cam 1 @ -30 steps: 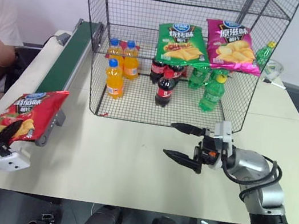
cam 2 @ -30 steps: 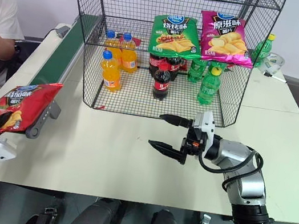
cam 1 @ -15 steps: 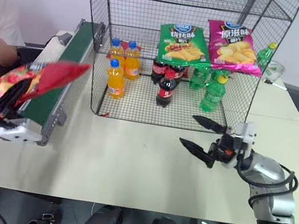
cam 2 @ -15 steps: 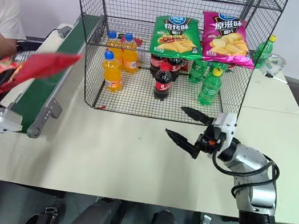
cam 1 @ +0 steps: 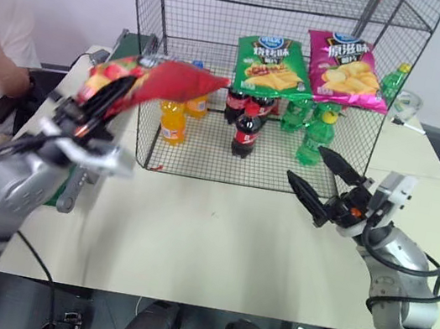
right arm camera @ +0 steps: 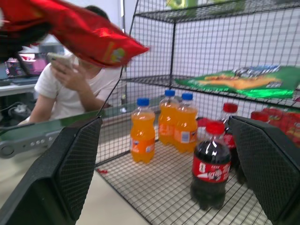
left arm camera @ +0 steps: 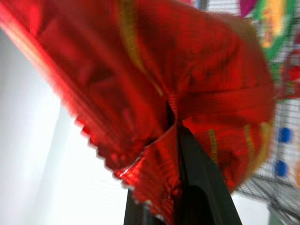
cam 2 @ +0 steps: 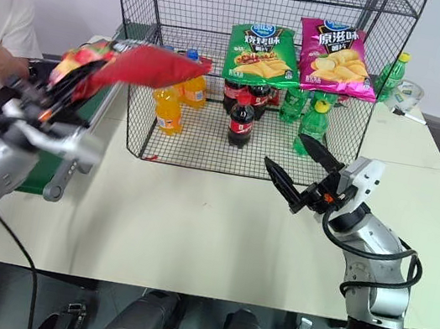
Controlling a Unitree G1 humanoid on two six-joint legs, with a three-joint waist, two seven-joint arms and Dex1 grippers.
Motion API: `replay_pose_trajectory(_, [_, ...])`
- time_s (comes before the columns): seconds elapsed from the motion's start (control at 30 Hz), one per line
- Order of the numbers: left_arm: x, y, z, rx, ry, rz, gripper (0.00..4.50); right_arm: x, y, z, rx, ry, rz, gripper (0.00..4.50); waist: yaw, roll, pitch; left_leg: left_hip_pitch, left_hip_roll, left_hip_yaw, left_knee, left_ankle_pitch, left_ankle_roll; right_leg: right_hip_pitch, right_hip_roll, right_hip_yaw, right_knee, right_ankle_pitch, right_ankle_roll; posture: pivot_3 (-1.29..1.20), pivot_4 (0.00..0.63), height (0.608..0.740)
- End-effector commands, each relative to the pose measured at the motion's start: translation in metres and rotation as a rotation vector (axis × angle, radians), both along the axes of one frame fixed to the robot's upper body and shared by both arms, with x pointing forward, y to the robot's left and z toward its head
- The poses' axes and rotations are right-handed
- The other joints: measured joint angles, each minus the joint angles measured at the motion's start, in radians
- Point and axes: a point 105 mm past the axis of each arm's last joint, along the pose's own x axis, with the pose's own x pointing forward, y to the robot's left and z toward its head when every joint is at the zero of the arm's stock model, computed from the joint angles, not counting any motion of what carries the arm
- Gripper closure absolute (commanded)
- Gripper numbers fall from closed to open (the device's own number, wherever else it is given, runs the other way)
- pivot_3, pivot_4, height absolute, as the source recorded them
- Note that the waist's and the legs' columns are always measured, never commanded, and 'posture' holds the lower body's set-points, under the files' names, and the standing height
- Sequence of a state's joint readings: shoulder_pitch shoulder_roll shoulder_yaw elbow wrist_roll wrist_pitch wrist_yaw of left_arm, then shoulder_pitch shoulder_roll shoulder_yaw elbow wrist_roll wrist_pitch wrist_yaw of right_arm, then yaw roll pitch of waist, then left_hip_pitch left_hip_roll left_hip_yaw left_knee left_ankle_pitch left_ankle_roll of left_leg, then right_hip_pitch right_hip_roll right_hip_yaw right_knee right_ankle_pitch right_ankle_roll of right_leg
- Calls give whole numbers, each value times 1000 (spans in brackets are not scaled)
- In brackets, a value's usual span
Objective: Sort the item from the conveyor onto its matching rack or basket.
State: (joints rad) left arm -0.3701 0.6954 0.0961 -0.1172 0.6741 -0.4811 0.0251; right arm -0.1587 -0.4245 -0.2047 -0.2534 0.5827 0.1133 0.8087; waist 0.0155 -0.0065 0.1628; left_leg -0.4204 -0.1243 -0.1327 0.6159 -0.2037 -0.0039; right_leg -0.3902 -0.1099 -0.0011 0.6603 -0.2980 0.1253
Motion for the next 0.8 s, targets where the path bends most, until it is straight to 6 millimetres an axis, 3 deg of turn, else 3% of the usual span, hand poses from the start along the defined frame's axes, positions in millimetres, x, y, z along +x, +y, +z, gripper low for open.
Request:
replay_pose_trajectory(0.03, [20, 0, 2, -25, -16, 26, 4459, -1, -1, 15, 10, -78, -52, 0, -8, 0, 0, 0, 0, 0, 0, 0, 0, -1, 0, 1, 0, 0, 0, 0, 150, 740])
replay_pose_trajectory(0.23, [63, -23, 9, -48, -80, 20, 4459, 0, 7, 13, 6, -77, -59, 0, -5, 0, 0, -1, 1, 1, -1, 1, -2, -4, 2, 2, 3, 0, 0, 0, 150, 740])
replay_pose_trajectory(0.47, [106, -13, 22, -40, -138, 155, 4459, 8, 9, 22, 22, -108, -101, 0, -5, -2, 1, -2, 0, 0, 0, 2, -2, -5, 3, 2, 4, 0, 0, 0, 150, 740])
replay_pose_trajectory(0.6, [124, -8, 23, -33, -133, 231, 4459, 9, 18, 24, 36, -120, -99, 0, -6, -2, 1, -4, 0, 0, 1, 2, -2, -6, 3, 2, 4, 0, 1, 0, 150, 740])
replay_pose_trajectory(0.8, [135, -11, 16, 13, -121, 270, 4459, 9, 23, 24, 39, -115, -94, 0, -7, -2, 1, -5, 0, 0, 2, 2, -2, -6, 3, 2, 5, 0, 1, 0, 150, 740])
